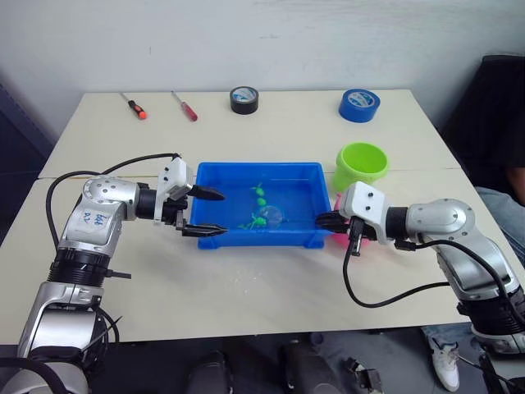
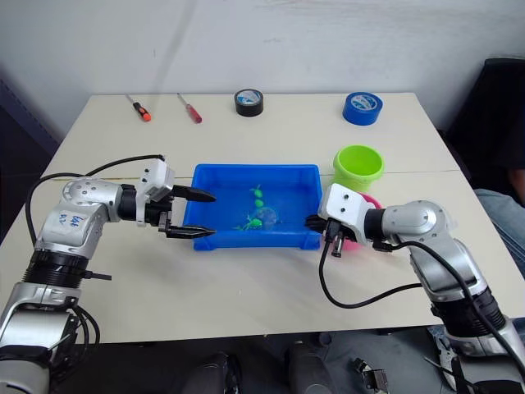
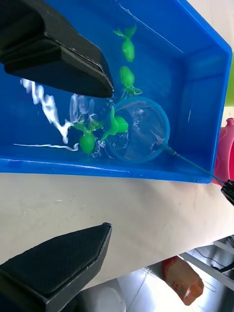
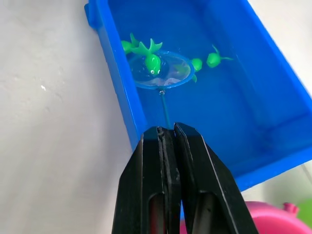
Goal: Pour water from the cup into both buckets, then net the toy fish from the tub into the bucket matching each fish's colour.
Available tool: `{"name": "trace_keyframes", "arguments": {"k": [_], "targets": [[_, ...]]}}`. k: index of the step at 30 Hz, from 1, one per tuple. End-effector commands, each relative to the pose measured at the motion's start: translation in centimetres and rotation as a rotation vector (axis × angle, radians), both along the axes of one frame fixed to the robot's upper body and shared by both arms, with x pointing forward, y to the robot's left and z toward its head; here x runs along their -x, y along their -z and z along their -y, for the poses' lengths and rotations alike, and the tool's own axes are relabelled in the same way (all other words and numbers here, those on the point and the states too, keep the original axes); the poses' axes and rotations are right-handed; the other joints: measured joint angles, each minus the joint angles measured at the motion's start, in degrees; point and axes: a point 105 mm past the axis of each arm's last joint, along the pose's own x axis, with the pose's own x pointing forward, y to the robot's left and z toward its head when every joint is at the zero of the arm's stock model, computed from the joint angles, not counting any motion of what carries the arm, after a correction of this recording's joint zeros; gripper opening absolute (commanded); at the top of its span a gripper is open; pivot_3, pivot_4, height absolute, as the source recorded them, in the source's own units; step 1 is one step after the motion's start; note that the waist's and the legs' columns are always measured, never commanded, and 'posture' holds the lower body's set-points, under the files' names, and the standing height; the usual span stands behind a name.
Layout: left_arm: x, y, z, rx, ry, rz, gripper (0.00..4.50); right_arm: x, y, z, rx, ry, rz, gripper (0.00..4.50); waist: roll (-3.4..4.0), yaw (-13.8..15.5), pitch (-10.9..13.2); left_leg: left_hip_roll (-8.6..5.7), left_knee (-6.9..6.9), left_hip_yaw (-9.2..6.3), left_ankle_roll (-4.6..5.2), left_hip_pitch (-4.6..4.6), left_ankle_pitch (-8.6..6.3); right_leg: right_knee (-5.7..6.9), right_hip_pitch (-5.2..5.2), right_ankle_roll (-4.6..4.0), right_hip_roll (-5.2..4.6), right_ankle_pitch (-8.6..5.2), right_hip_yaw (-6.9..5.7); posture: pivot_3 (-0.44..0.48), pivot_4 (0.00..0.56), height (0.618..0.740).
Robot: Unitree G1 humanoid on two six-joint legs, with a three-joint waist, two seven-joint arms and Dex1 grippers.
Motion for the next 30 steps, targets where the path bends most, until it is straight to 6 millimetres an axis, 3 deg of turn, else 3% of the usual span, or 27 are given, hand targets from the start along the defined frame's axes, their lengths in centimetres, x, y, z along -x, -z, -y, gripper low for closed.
{"name": "trace_keyframes", "arguments": {"k": [1,7,13,18,24,26,30], "targets": [[-0.3,-1.4,-0.5,0.014,-0.014,0.057,4.48,0.1,-1.6,0.4,-0.042,0.033,0.034,0.00,0.00,0.0,0.0,0.00,0.00,0.01,0.00,0.00,0.00,0.00,0.00,0.00,0.00,0.00,-0.01,0.000,0.150,0.740],[-0.8,-2.9,0.5,0.133,-0.031,0.064,4.48,0.9,-3.3,1.4,-0.080,0.078,0.059,0.00,0.00,0.0,0.0,0.00,-0.03,0.00,0.01,-0.05,0.00,-0.05,-0.02,0.00,0.01,0.00,-0.02,0.000,0.150,0.740],[-1.1,-4.7,2.4,0.281,-0.022,0.044,4.48,1.6,-6.6,3.4,-0.195,0.204,0.096,0.00,-0.01,0.2,0.0,0.00,-0.03,-0.09,0.01,-0.12,-0.01,-0.11,-0.02,0.01,0.00,0.00,-0.01,0.000,0.150,0.740],[-1.9,-6.2,4.8,0.389,-0.013,0.037,4.48,1.2,-9.7,7.7,-0.210,0.382,0.165,0.00,-0.01,0.7,0.0,-0.03,-0.03,-0.10,0.01,-0.16,-0.01,-0.18,-0.02,0.01,-0.02,0.00,-0.01,0.000,0.150,0.740],[-1.4,-6.4,6.3,0.388,0.042,0.050,4.48,-0.3,-10.8,12.2,-0.077,0.539,0.278,0.00,0.00,0.3,0.0,-0.01,-0.15,-0.06,0.00,-0.16,-0.01,-0.40,-0.02,0.01,0.03,0.01,0.05,0.000,0.150,0.740],[-1.2,-6.0,6.5,0.368,0.056,0.057,4.48,-1.5,-10.8,14.1,0.057,0.596,0.370,0.00,0.00,0.2,0.0,-0.02,-0.16,-0.03,0.00,-0.16,-0.01,-0.43,-0.02,0.01,0.03,0.01,0.08,0.000,0.150,0.740],[-1.1,-5.6,6.7,0.351,0.061,0.065,4.48,-2.9,-10.3,15.4,0.331,0.564,0.532,0.00,0.00,0.0,0.0,-0.02,-0.17,0.03,0.00,-0.16,-0.01,-0.52,-0.01,0.04,0.02,0.02,0.12,0.000,0.150,0.740]]}}
